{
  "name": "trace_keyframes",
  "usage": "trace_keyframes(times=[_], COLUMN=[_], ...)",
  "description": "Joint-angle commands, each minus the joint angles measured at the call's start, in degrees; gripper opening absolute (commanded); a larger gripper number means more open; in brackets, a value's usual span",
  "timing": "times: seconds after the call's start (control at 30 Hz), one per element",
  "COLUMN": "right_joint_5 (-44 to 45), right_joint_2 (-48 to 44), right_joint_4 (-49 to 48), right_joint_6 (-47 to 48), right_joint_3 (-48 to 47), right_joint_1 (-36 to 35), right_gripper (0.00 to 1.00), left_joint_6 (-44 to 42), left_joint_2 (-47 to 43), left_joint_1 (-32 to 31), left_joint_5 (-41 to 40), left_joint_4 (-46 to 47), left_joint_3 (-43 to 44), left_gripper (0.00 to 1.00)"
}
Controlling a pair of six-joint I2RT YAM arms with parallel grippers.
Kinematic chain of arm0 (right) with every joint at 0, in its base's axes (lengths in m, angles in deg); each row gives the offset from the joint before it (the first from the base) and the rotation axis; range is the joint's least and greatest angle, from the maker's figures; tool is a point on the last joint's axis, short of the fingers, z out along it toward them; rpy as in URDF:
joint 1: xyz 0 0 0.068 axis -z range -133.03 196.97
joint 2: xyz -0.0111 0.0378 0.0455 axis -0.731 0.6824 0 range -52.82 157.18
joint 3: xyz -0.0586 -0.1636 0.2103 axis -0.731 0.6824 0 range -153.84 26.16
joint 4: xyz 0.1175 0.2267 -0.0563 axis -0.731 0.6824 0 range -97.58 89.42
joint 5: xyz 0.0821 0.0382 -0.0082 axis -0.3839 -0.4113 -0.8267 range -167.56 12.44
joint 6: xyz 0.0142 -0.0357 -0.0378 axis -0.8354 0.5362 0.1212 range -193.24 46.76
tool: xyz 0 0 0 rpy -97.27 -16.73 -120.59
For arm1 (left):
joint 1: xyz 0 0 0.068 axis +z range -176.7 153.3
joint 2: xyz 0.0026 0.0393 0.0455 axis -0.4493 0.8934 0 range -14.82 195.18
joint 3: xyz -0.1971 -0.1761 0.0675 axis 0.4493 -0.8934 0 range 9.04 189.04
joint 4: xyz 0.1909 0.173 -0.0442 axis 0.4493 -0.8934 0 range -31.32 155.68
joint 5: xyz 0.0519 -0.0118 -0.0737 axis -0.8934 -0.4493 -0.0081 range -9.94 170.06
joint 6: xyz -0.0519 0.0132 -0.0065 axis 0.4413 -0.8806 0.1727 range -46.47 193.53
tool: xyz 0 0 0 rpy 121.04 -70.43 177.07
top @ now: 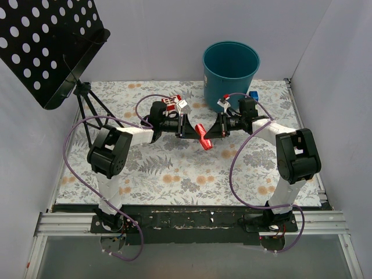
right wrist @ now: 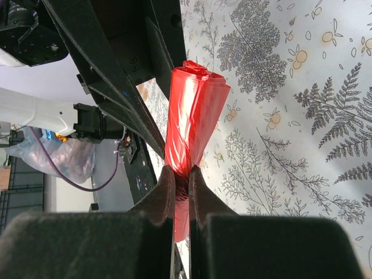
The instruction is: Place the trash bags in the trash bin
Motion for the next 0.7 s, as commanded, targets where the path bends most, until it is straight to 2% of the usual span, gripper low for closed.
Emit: trace_keyframes(times=[0.0, 0.23, 0.67], right_joint_5=[-3.5, -4.6, -4.7], right_joint_2=[0.1, 1.0, 1.6], right_joint_4=[-3.2, -4.0, -4.5], right_joint_6=[-1.5, -2.9, -3.9], right_joint_3=[-0.8, -0.3, 0.0], right_joint_1=[-0.2, 0.7, 1.2], right_gripper=[0.01, 0.01, 0.01], left_joint_6=[0.6, 4.7, 5.4], left_joint_2=[-0.1, 0.0, 0.0], left_joint_1=[-0.8, -0.7, -0.8], left_joint_5=[2.2, 5.8, 8.1], left_joint_4=[3.4, 9.2, 11.6], left_joint_3=[0.9, -0.4, -0.2], left_gripper=[0.29, 0.29, 0.16])
